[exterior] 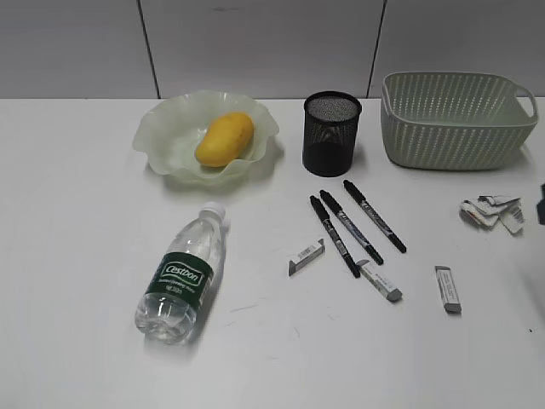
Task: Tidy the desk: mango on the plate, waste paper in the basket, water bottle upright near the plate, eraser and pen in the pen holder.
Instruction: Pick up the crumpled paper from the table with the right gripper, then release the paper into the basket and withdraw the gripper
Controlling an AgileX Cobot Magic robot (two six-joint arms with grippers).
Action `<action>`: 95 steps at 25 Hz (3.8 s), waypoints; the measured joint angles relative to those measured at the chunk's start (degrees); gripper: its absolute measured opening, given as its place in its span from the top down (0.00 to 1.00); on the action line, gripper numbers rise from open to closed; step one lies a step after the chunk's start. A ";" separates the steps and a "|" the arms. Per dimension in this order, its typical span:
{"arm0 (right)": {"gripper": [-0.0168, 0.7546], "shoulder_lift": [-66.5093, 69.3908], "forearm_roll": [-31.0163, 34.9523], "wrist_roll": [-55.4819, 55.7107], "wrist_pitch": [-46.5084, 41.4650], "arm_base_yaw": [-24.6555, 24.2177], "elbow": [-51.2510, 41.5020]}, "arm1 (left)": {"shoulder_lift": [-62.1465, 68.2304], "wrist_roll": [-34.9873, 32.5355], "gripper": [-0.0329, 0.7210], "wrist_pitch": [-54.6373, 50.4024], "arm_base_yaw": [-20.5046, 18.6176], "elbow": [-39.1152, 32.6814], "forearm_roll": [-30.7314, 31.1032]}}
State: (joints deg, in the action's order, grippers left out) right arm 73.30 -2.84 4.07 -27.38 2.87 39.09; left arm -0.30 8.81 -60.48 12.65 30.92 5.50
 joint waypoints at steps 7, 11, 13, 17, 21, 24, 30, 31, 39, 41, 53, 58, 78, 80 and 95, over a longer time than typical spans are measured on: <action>0.23 28.90 -3.73 1.02 2.06 -1.34 18.01 | 0.00 0.00 0.32 0.00 0.00 0.00 0.05; 0.23 35.57 -4.10 1.02 2.30 -2.74 25.61 | 0.00 0.00 0.34 0.00 0.00 0.00 0.05; 0.23 38.20 -4.22 0.17 2.31 -3.44 28.01 | 0.00 0.00 0.34 0.00 0.00 0.00 0.05; 0.23 42.24 -3.76 -2.81 2.35 -3.68 29.45 | 0.00 0.00 0.34 0.00 0.00 0.00 0.05; 0.36 43.38 -3.04 -3.34 2.55 -3.68 29.94 | 0.00 0.00 0.35 0.00 0.00 0.00 0.05; 0.81 43.38 -2.36 -3.51 1.19 -3.68 29.94 | 0.00 0.00 0.35 0.00 0.00 0.00 0.05; 0.96 41.55 1.90 -7.54 -1.20 -3.68 29.88 | 0.00 0.00 0.37 0.00 0.00 0.00 0.05; 0.96 41.04 2.84 -8.03 -1.28 -3.68 29.88 | 0.00 0.00 0.37 0.00 0.00 0.00 0.05; 0.32 36.08 3.73 -17.96 -10.05 -3.81 29.11 | 0.00 0.00 0.38 0.00 0.00 0.00 0.05; 0.20 35.97 4.28 -22.36 -11.79 -3.81 27.79 | 0.00 0.00 0.38 0.00 0.00 0.00 0.05; 0.34 37.11 -2.76 -27.12 -7.20 -3.81 23.83 | 0.00 0.00 0.41 0.00 -0.04 0.00 0.05; 0.72 39.67 -2.30 -27.17 -7.38 -3.81 23.83 | 0.00 0.00 0.41 0.00 -0.04 0.00 0.05; 0.91 18.09 30.13 -34.60 9.32 -3.75 23.64 | 0.00 0.00 0.42 0.00 -0.04 0.00 0.05; 0.91 19.16 31.21 -34.60 14.41 -3.70 24.05 | 0.00 0.00 0.43 0.00 -0.04 0.00 0.10; 0.34 36.60 28.32 -34.71 8.80 -3.44 40.49 | 0.00 0.00 0.55 0.00 -0.04 0.00 0.10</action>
State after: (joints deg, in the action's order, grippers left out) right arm 109.90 25.48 -30.64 -18.58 -0.57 79.58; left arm -0.30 8.81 -60.48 12.61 30.92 5.60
